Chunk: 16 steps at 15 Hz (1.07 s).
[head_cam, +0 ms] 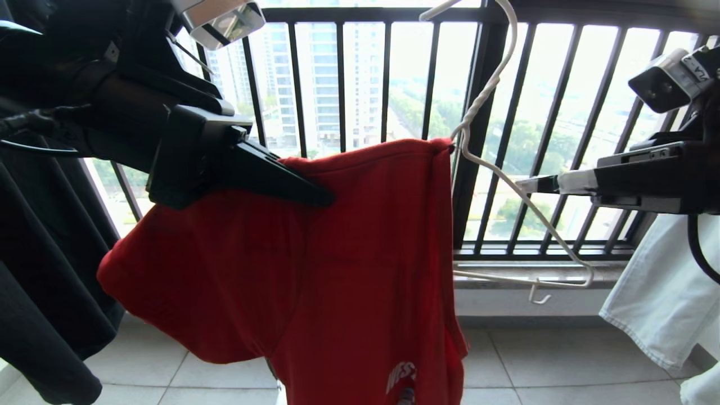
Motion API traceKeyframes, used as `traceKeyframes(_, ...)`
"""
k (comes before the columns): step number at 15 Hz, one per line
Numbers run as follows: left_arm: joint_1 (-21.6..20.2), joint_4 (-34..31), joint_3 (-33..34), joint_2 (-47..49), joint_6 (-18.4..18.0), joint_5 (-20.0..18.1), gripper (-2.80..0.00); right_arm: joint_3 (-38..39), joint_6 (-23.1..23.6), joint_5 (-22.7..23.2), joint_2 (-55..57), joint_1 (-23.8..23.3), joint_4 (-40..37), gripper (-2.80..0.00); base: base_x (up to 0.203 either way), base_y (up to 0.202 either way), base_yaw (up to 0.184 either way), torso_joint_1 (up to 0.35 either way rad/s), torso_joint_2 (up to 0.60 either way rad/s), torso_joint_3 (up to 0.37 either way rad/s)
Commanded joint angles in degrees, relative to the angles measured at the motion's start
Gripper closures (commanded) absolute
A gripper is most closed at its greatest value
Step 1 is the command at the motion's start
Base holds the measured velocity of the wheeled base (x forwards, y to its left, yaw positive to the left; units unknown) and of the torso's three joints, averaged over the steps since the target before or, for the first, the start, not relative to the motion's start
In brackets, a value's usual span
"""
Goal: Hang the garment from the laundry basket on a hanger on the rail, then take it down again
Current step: Hang the clothes on the clothes rack
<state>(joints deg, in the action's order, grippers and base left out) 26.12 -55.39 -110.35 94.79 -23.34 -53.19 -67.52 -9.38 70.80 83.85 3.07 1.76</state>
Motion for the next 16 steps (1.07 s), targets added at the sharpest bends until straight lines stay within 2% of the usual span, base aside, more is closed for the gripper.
traceKeyframes(1,-2.54,-0.25,1.79,-0.40,-0.04,-0.37,0.00,-0.70,-2.08,0.31,-3.67,-4.17,-0.34,-2.62,0.000,0.000,0.000,0.000,0.00,0.000)
traceKeyframes(2,-3.66,-0.24,2.49,-0.53,-0.04,-0.45,0.00,-0.66,-2.30,0.30,-4.65,-5.79,-1.97,0.00,0.000,0.000,0.000,0.000,0.00,0.000)
traceKeyframes(4,-6.22,-0.25,3.09,-0.97,0.13,-0.95,0.00,-0.74,-2.45,-0.79,-6.90,-6.65,-11.50,0.00,0.000,0.000,0.000,0.000,0.00,0.000)
traceKeyframes(5,-6.56,-0.13,3.74,-2.07,0.28,-1.24,0.00,-0.76,-2.47,-3.65,-8.58,-6.45,-17.18,0.00,0.000,0.000,0.000,0.000,0.00,0.000)
traceKeyframes(7,-7.80,1.16,4.97,-2.64,0.40,-1.30,0.00,-0.75,-2.55,-9.29,-11.19,-4.33,-26.36,0.00,0.000,0.000,0.000,0.000,0.00,0.000)
traceKeyframes(9,-8.98,1.63,8.15,-3.96,0.48,-1.35,0.00,-0.45,-2.69,-10.96,-11.40,-1.91,-33.43,0.00,0.000,0.000,0.000,0.000,0.00,0.000)
traceKeyframes(12,-12.06,4.92,15.37,-6.68,0.52,-2.57,0.00,2.86,-2.89,-14.21,-8.53,3.87,-35.86,0.00,0.000,0.000,0.000,0.000,0.00,0.000)
traceKeyframes(14,-13.17,10.69,19.87,-7.65,0.81,-4.19,0.00,4.85,-3.56,-17.96,-5.96,8.49,-35.80,0.00,0.000,0.000,0.000,0.000,0.00,0.000)
traceKeyframes(16,-13.79,13.68,19.99,-7.76,3.88,-4.65,0.00,5.81,-4.13,-20.36,-2.63,12.36,-34.92,0.00,0.000,0.000,0.000,0.000,0.00,0.000)
